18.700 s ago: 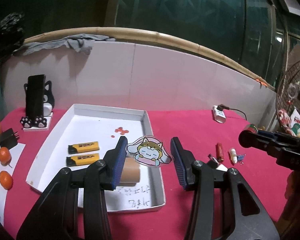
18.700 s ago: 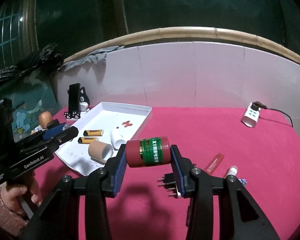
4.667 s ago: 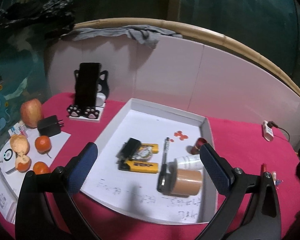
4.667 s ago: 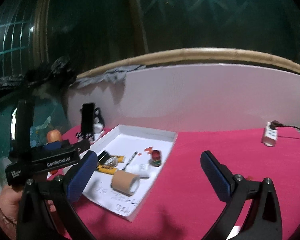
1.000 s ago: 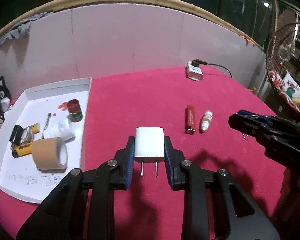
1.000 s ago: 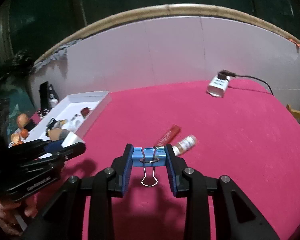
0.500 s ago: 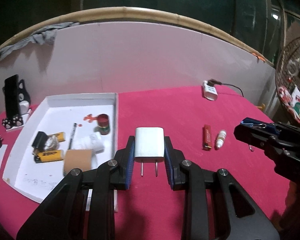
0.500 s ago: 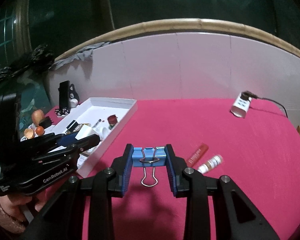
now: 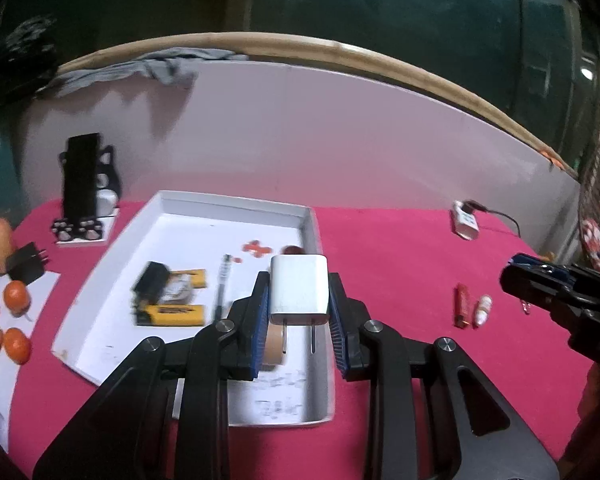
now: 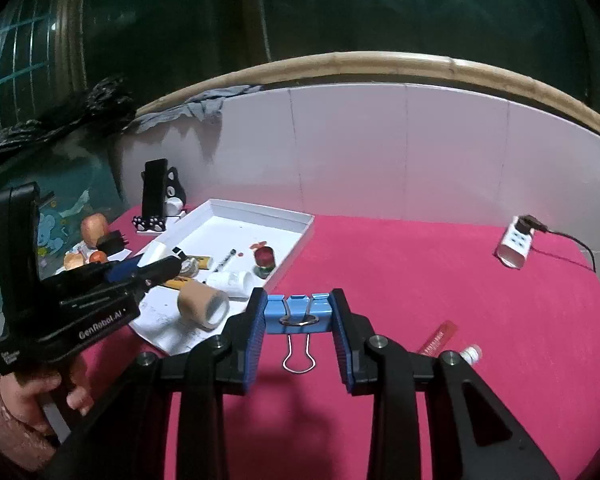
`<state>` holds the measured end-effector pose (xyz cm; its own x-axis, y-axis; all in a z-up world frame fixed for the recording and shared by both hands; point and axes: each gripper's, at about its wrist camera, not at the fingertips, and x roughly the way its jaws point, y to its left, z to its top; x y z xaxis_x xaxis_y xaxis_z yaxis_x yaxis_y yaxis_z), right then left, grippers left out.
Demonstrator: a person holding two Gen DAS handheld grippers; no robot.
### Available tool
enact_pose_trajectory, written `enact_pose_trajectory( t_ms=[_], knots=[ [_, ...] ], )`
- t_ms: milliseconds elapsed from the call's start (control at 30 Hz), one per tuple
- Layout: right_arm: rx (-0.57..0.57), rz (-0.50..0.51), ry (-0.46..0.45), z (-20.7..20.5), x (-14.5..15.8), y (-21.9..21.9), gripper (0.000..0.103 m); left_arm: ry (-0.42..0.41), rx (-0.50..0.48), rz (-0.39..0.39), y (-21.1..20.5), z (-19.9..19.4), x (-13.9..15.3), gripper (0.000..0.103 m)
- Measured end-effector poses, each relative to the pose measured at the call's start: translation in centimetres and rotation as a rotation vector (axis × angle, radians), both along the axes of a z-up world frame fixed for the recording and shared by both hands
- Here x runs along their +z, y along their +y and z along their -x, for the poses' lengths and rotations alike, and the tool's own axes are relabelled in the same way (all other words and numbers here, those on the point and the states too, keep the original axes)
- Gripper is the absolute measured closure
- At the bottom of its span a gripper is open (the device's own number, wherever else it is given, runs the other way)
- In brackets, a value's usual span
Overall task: Organize rigid objects
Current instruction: 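Carry the white charger and blue clip over the white tray with both grippers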
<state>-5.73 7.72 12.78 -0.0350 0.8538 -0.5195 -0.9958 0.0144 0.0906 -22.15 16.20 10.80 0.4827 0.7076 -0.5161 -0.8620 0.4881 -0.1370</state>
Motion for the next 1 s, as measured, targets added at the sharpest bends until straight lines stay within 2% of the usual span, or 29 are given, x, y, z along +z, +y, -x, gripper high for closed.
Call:
enact_pose_trajectory(
  t_ms=[367, 533, 1000],
  knots=[
    [0.052, 0.02, -0.01, 2.5, 0.6, 2.3, 0.072, -0.037, 0.131, -0.019, 1.7, 6.2, 0.8, 0.077],
    [0.074, 0.04, 0.01, 3.3, 0.5, 3.3, 0.072, -0.049, 0.144, -0.013, 1.9, 7.4, 0.6, 0.077],
    [0.13, 0.044, -0.024, 6.7, 1.4, 6.0, 0.072, -0.05, 0.173, -0.019, 2.9, 9.7, 0.8, 0.077]
  ],
)
